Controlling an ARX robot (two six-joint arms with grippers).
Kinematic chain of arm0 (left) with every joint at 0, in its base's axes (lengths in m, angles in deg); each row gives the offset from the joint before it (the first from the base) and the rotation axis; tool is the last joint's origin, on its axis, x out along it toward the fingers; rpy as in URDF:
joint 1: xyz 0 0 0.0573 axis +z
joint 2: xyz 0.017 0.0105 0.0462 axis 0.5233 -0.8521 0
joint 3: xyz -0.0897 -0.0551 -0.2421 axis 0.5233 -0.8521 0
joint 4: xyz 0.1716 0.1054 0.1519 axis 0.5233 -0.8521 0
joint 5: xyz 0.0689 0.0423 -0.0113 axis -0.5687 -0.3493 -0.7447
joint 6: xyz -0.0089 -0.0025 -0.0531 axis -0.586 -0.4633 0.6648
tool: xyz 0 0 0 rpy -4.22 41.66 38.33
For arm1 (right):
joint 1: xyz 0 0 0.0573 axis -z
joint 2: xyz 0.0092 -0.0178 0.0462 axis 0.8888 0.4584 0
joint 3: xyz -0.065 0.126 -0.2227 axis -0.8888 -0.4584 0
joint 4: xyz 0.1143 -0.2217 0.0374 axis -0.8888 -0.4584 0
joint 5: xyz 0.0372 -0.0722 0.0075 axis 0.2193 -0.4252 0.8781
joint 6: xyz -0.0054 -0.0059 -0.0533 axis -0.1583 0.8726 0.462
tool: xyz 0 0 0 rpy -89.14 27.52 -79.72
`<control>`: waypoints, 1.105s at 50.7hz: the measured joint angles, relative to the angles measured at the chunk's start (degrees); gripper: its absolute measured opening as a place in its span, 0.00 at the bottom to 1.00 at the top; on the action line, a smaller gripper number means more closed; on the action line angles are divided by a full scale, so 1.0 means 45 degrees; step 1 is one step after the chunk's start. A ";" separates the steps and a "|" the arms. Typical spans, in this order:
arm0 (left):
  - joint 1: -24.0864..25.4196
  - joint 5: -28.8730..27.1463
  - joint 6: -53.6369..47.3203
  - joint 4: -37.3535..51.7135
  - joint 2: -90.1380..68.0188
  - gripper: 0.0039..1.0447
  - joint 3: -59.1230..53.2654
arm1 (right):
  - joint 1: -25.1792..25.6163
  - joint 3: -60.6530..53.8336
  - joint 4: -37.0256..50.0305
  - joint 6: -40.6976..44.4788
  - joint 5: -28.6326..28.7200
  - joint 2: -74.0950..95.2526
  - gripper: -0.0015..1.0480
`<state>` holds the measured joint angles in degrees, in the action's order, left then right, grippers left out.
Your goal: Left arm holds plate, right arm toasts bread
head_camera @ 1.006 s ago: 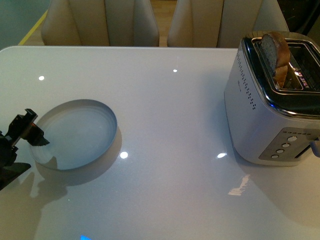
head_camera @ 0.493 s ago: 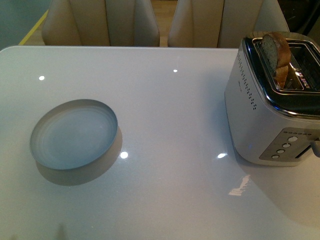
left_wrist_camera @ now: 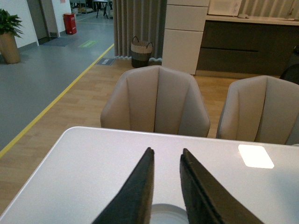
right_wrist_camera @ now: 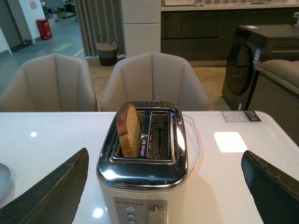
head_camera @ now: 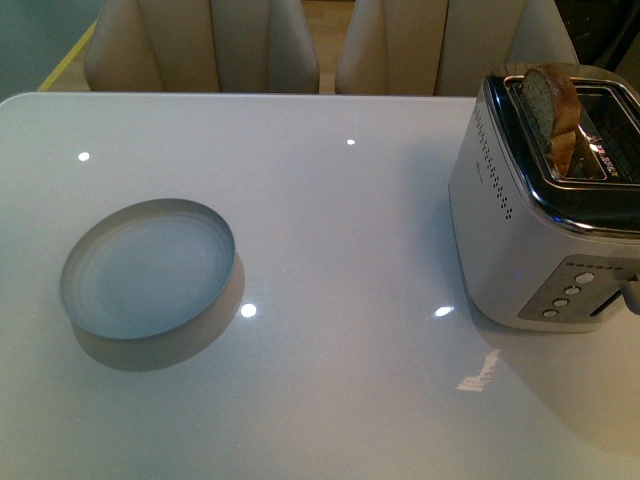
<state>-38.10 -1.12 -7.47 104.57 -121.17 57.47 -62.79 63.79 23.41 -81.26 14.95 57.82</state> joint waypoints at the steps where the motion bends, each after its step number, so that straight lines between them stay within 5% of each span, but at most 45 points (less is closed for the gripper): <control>1: 0.0024 0.0019 0.0000 0.0000 0.0078 0.03 -0.0063 | 0.0000 0.0000 0.0000 0.0000 -0.0005 0.0000 0.91; 19: 0.1394 0.1248 -0.0117 -0.0617 0.2365 0.03 -0.1617 | 0.0000 0.0000 0.0000 0.0000 -0.0010 0.0000 0.91; 56: 0.1409 0.1375 -0.0141 -0.4046 0.7417 0.03 -0.3007 | 0.0000 0.0000 0.0000 0.0000 -0.0005 0.0000 0.91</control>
<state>-31.76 5.06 -8.11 86.36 -87.79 43.94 -62.79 63.79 23.41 -81.26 14.93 57.82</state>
